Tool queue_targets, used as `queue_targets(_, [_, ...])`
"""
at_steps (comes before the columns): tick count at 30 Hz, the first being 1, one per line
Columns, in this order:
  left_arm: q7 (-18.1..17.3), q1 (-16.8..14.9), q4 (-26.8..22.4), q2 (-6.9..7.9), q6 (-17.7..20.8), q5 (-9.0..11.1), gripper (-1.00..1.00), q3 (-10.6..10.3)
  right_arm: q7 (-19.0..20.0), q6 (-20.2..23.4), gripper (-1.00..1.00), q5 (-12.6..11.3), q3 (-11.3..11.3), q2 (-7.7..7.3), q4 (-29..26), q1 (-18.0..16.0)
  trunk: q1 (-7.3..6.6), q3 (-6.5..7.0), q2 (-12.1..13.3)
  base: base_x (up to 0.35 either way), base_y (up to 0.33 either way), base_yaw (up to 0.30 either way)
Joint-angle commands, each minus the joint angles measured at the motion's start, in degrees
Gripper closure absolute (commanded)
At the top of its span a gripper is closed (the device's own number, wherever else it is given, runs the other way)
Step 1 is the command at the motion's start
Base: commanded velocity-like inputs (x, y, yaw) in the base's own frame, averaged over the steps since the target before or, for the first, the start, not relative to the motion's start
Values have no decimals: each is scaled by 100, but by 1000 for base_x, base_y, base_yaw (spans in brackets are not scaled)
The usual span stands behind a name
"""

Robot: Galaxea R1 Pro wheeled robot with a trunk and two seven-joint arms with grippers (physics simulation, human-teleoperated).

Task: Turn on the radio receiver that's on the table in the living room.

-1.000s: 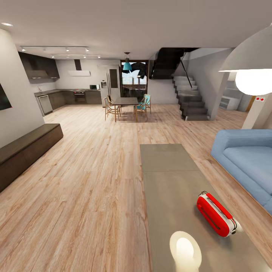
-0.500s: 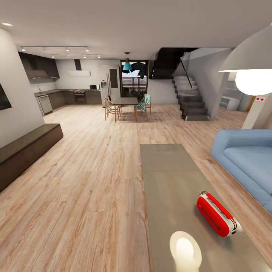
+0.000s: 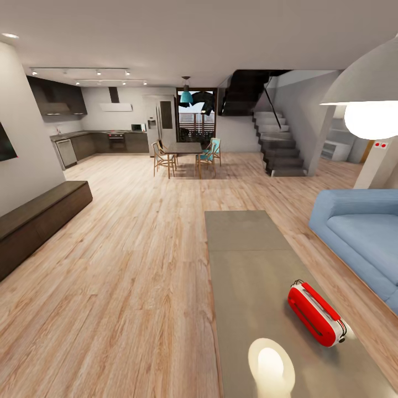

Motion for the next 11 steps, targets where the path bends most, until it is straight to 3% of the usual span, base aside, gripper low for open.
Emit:
queue_targets(1, [0,0,0,0,0,0,-100,0,0,0,-100,0,0,0,0,0,0,0,0,0,0,0])
queue_targets(11, [0,0,0,0,0,0,-100,0,0,0,-100,0,0,0,0,1,0,0,0,0,0,0])
